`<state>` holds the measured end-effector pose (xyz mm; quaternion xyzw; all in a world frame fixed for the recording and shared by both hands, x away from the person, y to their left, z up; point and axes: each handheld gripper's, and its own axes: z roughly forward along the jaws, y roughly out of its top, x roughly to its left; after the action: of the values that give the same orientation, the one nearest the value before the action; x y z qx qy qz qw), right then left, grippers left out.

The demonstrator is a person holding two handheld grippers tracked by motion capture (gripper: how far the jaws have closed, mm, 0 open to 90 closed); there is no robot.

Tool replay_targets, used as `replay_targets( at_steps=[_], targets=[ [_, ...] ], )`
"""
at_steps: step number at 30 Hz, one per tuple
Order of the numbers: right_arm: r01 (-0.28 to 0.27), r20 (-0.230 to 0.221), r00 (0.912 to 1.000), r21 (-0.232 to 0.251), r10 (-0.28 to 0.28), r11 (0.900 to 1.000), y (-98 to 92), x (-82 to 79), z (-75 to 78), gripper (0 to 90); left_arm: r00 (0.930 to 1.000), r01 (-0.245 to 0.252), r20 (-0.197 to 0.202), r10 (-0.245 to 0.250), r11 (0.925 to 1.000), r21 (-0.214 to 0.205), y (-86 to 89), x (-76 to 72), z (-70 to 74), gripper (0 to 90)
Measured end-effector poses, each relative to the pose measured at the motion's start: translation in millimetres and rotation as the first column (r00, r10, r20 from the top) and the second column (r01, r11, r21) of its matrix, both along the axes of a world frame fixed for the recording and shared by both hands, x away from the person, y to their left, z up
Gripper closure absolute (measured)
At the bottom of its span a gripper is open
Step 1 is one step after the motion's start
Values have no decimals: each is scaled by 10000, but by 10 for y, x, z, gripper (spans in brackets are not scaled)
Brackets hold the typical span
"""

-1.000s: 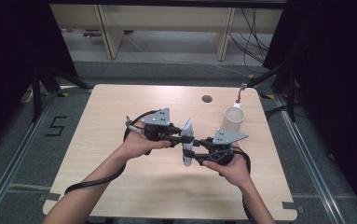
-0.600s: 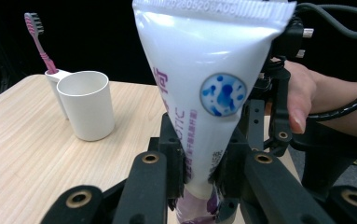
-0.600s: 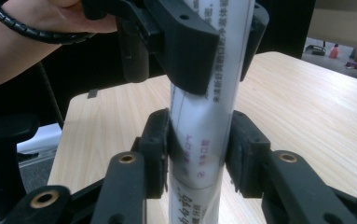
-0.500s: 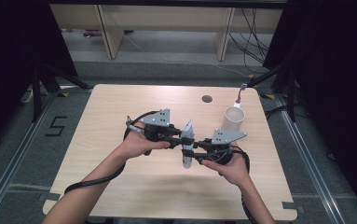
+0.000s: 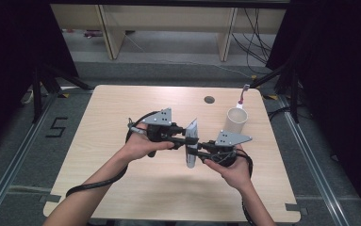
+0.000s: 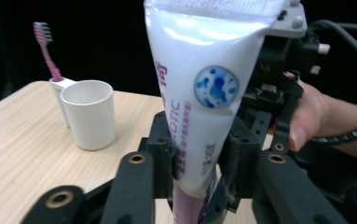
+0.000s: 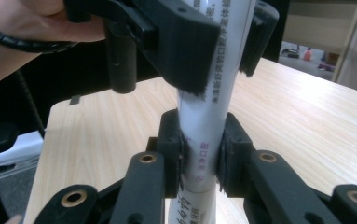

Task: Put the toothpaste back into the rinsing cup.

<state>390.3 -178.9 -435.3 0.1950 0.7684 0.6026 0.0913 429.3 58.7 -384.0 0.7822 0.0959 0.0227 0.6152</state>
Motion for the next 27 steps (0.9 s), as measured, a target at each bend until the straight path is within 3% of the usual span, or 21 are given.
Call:
replay_targets(
  at_steps=[1, 4, 6, 7, 8, 10, 12, 15, 19, 22, 24, 25, 27],
  targets=[
    [120, 91, 9999, -25, -120, 9999, -15, 10, -3, 752, 9997, -256, -32, 255, 9994, -227, 29, 7, 13, 584],
    [434, -246, 9988, 29, -433, 9991, -75, 9, -22, 755, 9967, -786, 142, 797, 9948, -654, 160, 12, 60, 467],
    [799, -10, 9968, 38, -799, 9968, -121, 22, -25, 756, 9948, -976, 208, 996, 9921, -793, 259, 1, 77, 443],
    [913, -230, 9956, 8, -913, 9958, -143, 9, -17, 756, 9933, -1111, 238, 1134, 9906, -796, 308, -7, 77, 432],
    [1024, -45, 9947, 230, -1023, 9945, -154, 27, -20, 756, 9913, -1251, 320, 1276, 9896, -711, 360, -16, 72, 420],
    [1194, 26, 9928, 148, -1194, 9927, -206, 36, 9, 756, 9859, -1588, 452, 1614, 9857, -563, 460, -40, 45, 415],
    [1496, 190, 9885, 250, -1501, 9884, -242, 45, 32, 756, 9793, -1928, 556, 1944, 9807, -331, 563, -66, 10, 406],
    [1563, 1, 9877, 269, -1564, 9873, -305, 51, 76, 757, 9688, -2360, 717, 2373, 9714, -261, 720, -96, -50, 389],
    [1889, -33, 9820, 460, -1889, 9809, -413, 47, 110, 757, 9526, -2992, 508, 3000, 9539, -238, 906, -172, -156, 362],
    [2225, 228, 9744, 440, -2236, 9739, -501, 59, 120, 757, 9372, -3459, 363, 3468, 9378, -291, 1004, -212, -253, 354],
    [2320, 138, 9725, 379, -2327, 9720, -557, 48, 141, 757, 9290, -3678, 351, 3685, 9296, -243, 1053, -234, -315, 348],
    [2461, 370, 9681, 427, -2476, 9683, -584, 51, 151, 757, 9279, -3704, 313, 3715, 9282, -344, 1072, -236, -349, 345],
    [2627, 99, 9646, 565, -2636, 9632, -622, 28, 179, 756, 9183, -3943, 247, 3951, 9185, -295, 1120, -253, -397, 340]
  ],
)
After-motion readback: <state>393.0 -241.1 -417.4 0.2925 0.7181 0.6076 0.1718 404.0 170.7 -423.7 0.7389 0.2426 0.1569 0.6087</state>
